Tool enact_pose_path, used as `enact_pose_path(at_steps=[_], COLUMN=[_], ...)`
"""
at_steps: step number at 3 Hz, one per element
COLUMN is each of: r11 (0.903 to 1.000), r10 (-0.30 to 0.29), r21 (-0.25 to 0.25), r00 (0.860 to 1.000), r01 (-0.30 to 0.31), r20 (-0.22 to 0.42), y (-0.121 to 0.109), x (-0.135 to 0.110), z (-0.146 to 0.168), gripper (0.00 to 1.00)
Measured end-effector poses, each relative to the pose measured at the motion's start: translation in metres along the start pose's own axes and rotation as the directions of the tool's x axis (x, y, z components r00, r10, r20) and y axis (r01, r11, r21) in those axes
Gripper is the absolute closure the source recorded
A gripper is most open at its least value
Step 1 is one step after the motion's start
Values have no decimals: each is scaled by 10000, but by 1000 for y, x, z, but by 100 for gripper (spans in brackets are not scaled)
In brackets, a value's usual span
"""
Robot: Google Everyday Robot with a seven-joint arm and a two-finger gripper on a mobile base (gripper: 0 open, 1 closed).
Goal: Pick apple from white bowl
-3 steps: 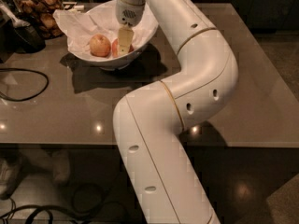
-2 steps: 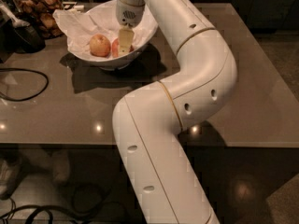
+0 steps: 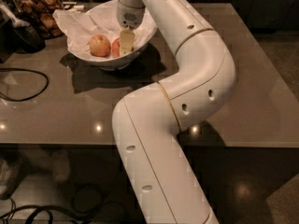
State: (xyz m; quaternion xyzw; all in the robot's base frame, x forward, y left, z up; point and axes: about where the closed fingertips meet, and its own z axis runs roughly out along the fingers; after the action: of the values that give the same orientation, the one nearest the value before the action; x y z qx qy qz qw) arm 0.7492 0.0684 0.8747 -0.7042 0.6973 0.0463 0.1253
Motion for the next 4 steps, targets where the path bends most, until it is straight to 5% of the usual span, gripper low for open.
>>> enact_pose_path(at_steps=[1, 4], r11=[10000, 9997], r10=[-25, -239], r21=[-45, -93], r00=[10000, 9996], r01=[25, 240], r20=[-53, 148], y=[0, 2], x=[1, -3], z=[3, 1], gripper=[31, 95])
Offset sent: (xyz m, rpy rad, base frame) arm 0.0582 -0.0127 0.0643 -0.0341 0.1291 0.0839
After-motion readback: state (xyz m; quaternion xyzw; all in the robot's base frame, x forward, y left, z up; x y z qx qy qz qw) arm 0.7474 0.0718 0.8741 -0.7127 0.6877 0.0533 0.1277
